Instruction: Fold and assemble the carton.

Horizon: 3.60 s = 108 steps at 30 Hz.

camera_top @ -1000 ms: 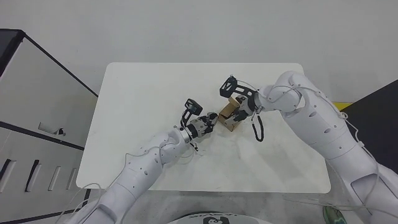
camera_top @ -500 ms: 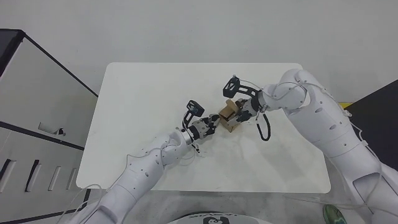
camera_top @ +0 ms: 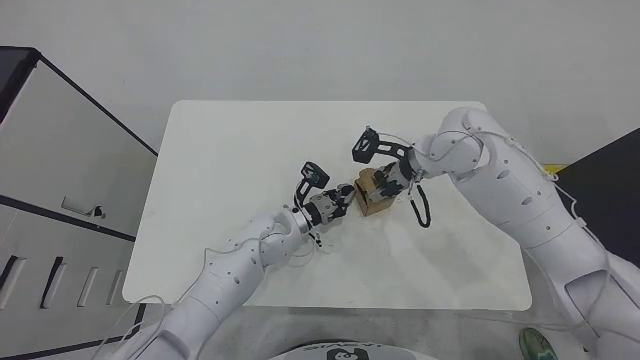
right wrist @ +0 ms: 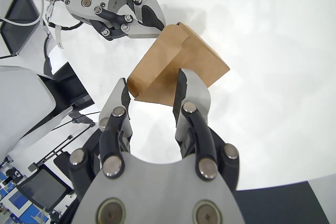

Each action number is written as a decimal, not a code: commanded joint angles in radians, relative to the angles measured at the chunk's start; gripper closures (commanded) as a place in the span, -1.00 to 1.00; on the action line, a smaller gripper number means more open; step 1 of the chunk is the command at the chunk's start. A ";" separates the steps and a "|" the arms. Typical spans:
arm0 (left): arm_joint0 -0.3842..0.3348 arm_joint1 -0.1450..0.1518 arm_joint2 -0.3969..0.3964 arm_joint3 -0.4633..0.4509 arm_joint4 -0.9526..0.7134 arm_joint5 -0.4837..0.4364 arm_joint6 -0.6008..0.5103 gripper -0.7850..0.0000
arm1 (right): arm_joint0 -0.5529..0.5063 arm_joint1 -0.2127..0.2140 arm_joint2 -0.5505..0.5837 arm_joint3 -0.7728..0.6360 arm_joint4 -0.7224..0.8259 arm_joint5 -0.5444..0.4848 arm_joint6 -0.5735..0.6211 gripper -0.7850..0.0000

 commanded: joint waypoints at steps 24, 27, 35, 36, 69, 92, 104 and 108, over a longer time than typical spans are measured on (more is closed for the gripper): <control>0.005 0.001 -0.003 -0.002 0.002 -0.007 -0.003 1.00 | 0.066 -0.020 -0.029 0.019 0.019 0.177 0.039 0.29; 0.004 0.000 -0.002 -0.001 0.003 -0.010 -0.004 1.00 | 0.066 -0.019 -0.032 0.015 0.013 0.175 0.044 0.26; 0.002 0.000 -0.002 0.001 0.002 -0.010 -0.008 1.00 | 0.064 -0.018 -0.017 0.031 0.054 0.175 0.023 0.09; 0.002 0.000 -0.002 0.001 0.003 -0.009 -0.009 1.00 | 0.061 -0.018 -0.012 0.036 0.071 0.176 0.016 0.09; -0.004 -0.003 0.001 0.015 -0.001 -0.013 -0.007 1.00 | 0.110 -0.037 -0.086 0.069 -0.012 0.199 0.030 -0.04; -0.011 -0.006 0.002 0.024 0.000 -0.013 -0.005 1.00 | 0.031 0.009 0.102 0.126 0.191 0.157 -0.052 -0.13; -0.015 -0.007 0.004 0.027 0.001 -0.016 -0.006 1.00 | -0.022 0.036 0.180 0.148 0.258 0.131 -0.067 -0.01; -0.015 -0.008 0.005 0.027 -0.001 -0.015 -0.009 1.00 | -0.011 0.033 0.153 0.133 0.229 0.133 -0.053 0.03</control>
